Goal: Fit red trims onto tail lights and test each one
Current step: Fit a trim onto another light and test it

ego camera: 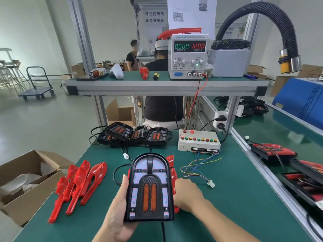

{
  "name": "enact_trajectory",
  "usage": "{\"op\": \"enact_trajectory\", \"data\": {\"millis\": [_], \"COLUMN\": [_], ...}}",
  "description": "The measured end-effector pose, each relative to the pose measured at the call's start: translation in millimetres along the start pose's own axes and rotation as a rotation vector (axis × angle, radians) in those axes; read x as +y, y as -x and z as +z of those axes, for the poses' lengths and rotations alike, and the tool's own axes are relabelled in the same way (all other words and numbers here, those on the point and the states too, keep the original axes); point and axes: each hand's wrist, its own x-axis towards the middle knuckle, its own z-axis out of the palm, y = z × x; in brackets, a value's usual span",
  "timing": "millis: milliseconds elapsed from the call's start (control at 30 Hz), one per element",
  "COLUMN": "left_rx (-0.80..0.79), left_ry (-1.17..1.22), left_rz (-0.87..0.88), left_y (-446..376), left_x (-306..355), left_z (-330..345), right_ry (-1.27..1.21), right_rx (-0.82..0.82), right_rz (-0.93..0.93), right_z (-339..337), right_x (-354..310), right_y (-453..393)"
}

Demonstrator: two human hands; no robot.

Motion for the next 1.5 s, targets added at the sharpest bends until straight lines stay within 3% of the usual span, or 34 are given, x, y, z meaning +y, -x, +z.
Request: {"op": "enact_trajectory", "data": {"millis": [167, 333, 467, 733, 1033, 1167, 1367, 1500], "left_rx": [0.016, 0.08, 0.094, 0.096, 0.072, 0.079, 0.089, 0.104], "left_ry": [-0.006, -0.044, -0.069, -0.195, -0.202, -0.204, -0.171, -0.172], "left_rz": [0.015, 0.043, 0.069, 0.057, 0.048, 0.065, 0.081, 0.093], "left_y": [-8.4, -20.8, -33.1, -61.6, -75.9, -78.1, -80.6, -79.3], "left_x": [-15.6, -33.8, -42.2, -59.8, -80.5, -84.6, -86.4, -86.8], "left_z": [17.0, 36.5, 49.3, 79.0, 65.5, 62.1, 60.7, 62.0], "right_ry": [-0.121, -0.342, -0.573, -0.855, -0.65, -0.554, -0.092, 0.039], "right_rx": [-0.01, 0.228, 0.328, 0.591, 0.897, 0.96, 1.06, 1.081], "right_rz": [0.105, 0.043, 0.017, -0.008, 0.055, 0.095, 0.004, -0.018], "right_z": [-13.0, -26.3, -24.9, -15.4, 12.4, 25.9, 30.6, 30.2], "right_x": [24.0, 68.7, 88.0, 71.5, 52.9, 45.8, 54.8, 60.6], "right_y": [6.5, 40.7, 59.1, 56.5, 43.3, 37.5, 33.9, 31.9]}}
